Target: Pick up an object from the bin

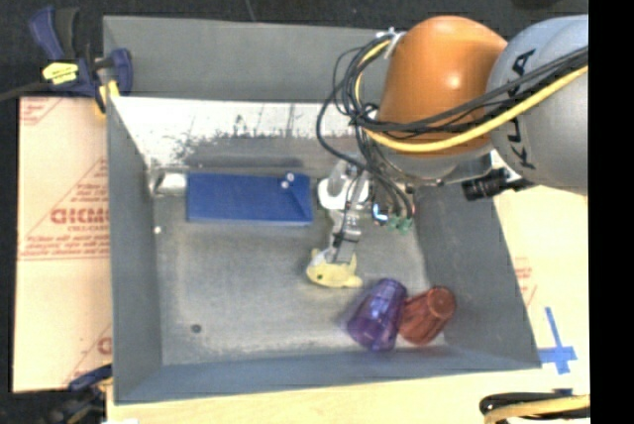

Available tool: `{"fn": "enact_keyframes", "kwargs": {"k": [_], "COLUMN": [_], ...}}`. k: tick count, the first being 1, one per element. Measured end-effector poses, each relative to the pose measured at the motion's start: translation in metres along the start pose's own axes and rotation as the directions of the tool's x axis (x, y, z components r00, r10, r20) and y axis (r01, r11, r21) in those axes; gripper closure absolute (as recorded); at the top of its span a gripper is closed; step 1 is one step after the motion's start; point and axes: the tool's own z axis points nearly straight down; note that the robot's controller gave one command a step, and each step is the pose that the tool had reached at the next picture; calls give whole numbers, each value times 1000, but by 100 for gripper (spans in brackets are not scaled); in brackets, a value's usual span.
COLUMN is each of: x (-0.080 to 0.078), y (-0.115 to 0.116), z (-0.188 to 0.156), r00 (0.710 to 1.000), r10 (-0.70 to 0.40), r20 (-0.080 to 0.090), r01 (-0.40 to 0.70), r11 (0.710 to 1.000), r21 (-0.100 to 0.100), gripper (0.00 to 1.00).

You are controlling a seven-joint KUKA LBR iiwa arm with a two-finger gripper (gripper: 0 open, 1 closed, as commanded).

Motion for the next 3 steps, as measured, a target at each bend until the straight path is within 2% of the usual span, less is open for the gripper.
{"fn": "enact_keyframes", "kwargs": {"k": [1, 2, 3], "x": [22, 27, 14], "y": [-18, -32, -42], "z": [29, 76, 108], "r00": [997, 958, 998], "r10": [-73, -285, -59], "r20": [-14, -10, -6], "r01": [73, 285, 59], "r11": [997, 958, 998], "r21": [4, 1, 2], "gripper": [0, 0, 0]}}
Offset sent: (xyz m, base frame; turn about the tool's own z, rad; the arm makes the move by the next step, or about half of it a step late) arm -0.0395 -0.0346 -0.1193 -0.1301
